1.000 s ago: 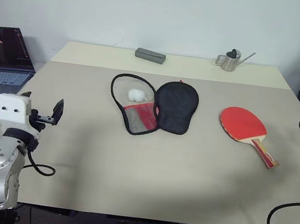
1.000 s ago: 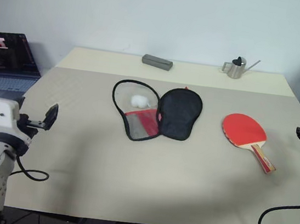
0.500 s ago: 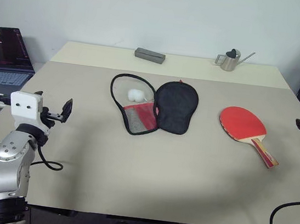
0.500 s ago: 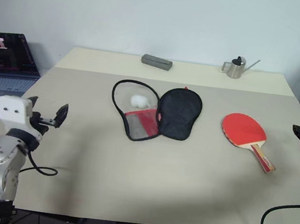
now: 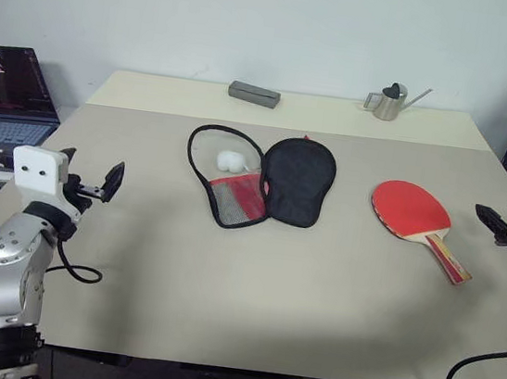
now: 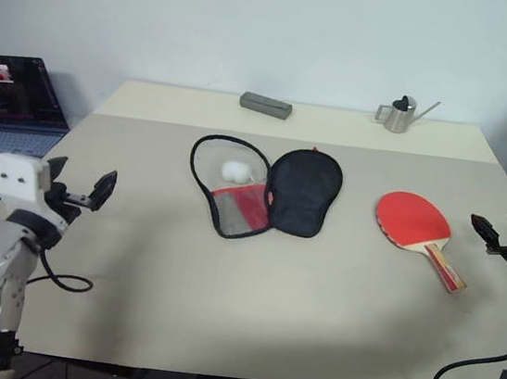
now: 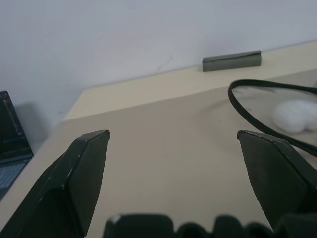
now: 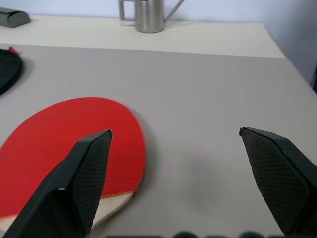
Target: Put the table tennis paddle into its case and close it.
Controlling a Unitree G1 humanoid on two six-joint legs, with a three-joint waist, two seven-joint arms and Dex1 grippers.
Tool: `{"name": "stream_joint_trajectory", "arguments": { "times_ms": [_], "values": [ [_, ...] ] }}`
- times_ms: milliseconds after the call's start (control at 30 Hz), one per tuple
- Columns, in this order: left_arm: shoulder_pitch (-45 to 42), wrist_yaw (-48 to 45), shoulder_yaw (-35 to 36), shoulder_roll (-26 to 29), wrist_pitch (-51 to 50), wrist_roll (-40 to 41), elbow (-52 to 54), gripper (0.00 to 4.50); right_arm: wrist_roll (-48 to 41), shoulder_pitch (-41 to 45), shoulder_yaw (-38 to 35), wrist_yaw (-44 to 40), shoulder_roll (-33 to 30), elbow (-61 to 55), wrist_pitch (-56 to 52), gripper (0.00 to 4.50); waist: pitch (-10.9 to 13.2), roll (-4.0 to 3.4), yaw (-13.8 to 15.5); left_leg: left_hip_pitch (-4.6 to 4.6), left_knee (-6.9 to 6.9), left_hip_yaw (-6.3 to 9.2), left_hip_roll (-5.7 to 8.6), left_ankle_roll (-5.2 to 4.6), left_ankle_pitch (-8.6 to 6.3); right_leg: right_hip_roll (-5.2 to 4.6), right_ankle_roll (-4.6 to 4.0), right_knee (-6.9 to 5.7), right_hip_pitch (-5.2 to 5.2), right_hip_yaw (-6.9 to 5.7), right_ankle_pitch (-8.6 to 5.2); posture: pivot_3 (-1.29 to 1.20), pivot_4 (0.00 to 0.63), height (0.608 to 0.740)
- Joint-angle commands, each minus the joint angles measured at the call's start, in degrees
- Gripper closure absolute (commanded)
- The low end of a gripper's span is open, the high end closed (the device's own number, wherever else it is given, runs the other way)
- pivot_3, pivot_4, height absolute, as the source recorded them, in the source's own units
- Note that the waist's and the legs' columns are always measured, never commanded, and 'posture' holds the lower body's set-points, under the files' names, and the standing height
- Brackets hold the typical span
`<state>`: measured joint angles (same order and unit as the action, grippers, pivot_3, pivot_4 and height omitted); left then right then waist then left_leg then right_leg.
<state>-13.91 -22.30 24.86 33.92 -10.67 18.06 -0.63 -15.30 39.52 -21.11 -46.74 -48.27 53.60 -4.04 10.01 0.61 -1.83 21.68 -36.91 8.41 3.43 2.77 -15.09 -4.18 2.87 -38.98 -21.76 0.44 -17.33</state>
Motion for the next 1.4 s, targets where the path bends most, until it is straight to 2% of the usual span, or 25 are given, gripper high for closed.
{"name": "stream_joint_trajectory", "arguments": {
  "times_ms": [33, 300, 567, 733, 833, 1100, 1400],
  "values": [
    [-1.90, -2.84, -1.12, 1.69, 0.73, 0.53, 0.57, 0.01, -1.22, -1.27, 0.84, -1.01, 0.79, -8.31, -1.87, 0.00, 0.00, 0.00, -0.10, -0.03, 0.01, -0.08, 0.00, -0.01, -0.01, 0.00, 0.01, 0.00, -0.01, 0.00, 0.01, 0.00, 0.150, 0.740],
    [-3.50, -9.80, -1.15, 3.91, -0.44, 3.31, -0.19, 0.01, -5.66, -6.87, 2.59, -6.31, 1.85, -26.56, -13.34, 0.00, 0.00, 0.00, -0.08, -0.08, 0.02, -0.41, -0.06, -0.13, -0.07, 0.03, 0.05, -0.01, -0.15, 0.26, 0.03, 0.00, 0.150, 0.740],
    [-0.12, -16.57, -1.88, 5.37, -2.43, 5.75, 0.37, 0.01, -11.47, -18.03, 5.61, -14.86, -0.01, -47.23, -23.60, 0.00, 0.00, 0.00, -0.01, 0.02, 0.00, -0.44, -0.08, -0.35, -0.20, 0.03, 0.08, -0.02, -0.29, 0.34, 0.04, 0.00, 0.150, 0.740],
    [-1.04, -18.55, -1.43, 6.12, -3.33, 6.71, -0.23, 0.01, -11.22, -17.89, 7.45, -11.36, 2.59, -49.30, -25.54, 0.00, -0.01, 0.02, -0.02, 0.00, -0.04, -0.44, -0.09, -0.40, -0.23, 0.03, 0.13, -0.02, -0.31, 0.42, 0.12, 0.00, 0.150, 0.740],
    [0.32, -24.44, -4.40, 7.97, -6.01, 8.43, 2.88, 0.01, -12.68, -16.05, 12.24, -7.93, 7.28, -54.16, -31.78, 0.00, -0.01, 0.02, -0.16, -0.02, -0.05, -0.44, -0.15, -0.40, -0.23, 0.07, 0.11, -0.02, -0.31, 0.45, 0.17, 0.00, 0.150, 0.740],
    [-1.40, -25.84, -4.73, 8.73, -7.63, 9.73, 2.84, 0.01, -9.20, -8.72, 16.85, 2.33, 16.09, -51.23, -34.76, 0.00, -0.01, 0.03, -0.01, 0.10, -0.04, -0.42, -0.16, -0.35, -0.20, 0.09, 0.08, -0.01, -0.52, 0.52, 0.21, 0.00, 0.150, 0.740],
    [-4.07, -26.68, -5.20, 9.04, -8.19, 9.81, 1.47, 0.01, -0.99, -0.63, 21.26, 12.73, 24.76, -37.38, -31.45, 0.00, -0.02, 0.04, -0.10, 0.10, -0.01, -0.44, -0.15, -0.28, -0.16, 0.11, 0.08, -0.01, -0.56, 0.54, 0.21, 0.00, 0.150, 0.740]
  ]
}}
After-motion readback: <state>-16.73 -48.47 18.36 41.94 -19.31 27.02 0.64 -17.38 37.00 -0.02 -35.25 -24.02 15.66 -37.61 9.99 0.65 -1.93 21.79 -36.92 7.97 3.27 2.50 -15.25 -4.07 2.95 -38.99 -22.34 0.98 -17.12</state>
